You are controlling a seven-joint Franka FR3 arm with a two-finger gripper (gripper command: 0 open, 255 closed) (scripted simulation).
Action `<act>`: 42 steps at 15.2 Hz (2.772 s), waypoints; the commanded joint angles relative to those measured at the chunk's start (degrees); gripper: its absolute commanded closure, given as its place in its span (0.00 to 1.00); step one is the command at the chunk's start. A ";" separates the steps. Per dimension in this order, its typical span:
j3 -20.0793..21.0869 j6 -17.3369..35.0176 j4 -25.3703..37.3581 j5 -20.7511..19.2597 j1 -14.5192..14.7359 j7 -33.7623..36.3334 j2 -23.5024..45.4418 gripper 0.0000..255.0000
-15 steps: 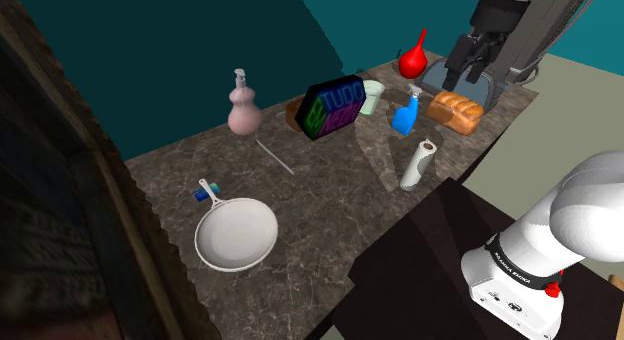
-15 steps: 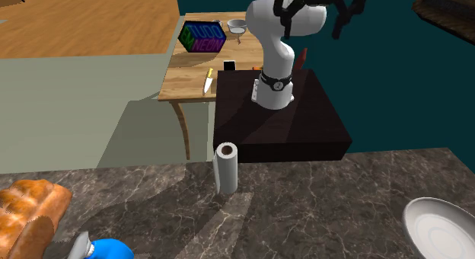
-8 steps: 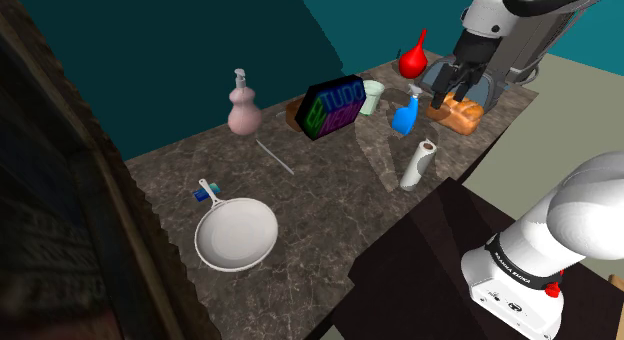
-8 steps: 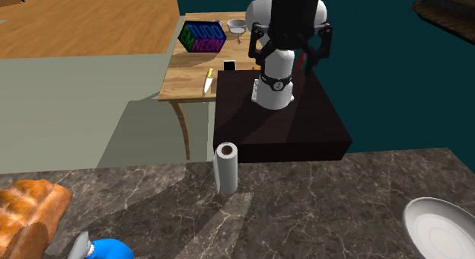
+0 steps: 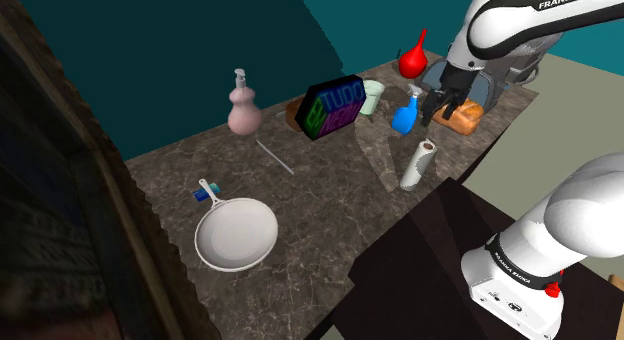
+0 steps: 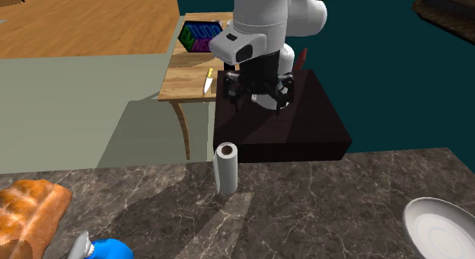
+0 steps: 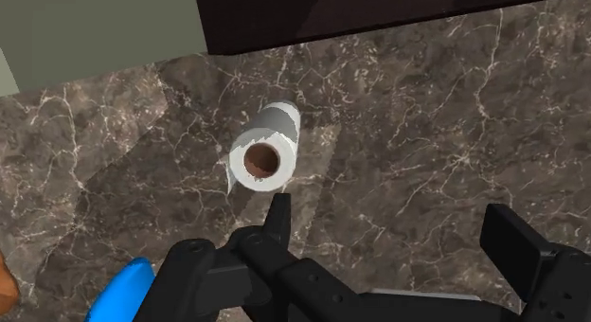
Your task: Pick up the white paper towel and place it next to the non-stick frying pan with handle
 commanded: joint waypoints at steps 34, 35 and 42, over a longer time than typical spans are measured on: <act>-8.53 28.50 2.02 11.94 -0.41 -15.52 32.38 1.00; -8.53 28.49 2.02 11.94 -0.41 -15.53 32.39 1.00; -9.12 23.34 2.30 7.33 -0.57 -12.07 26.97 1.00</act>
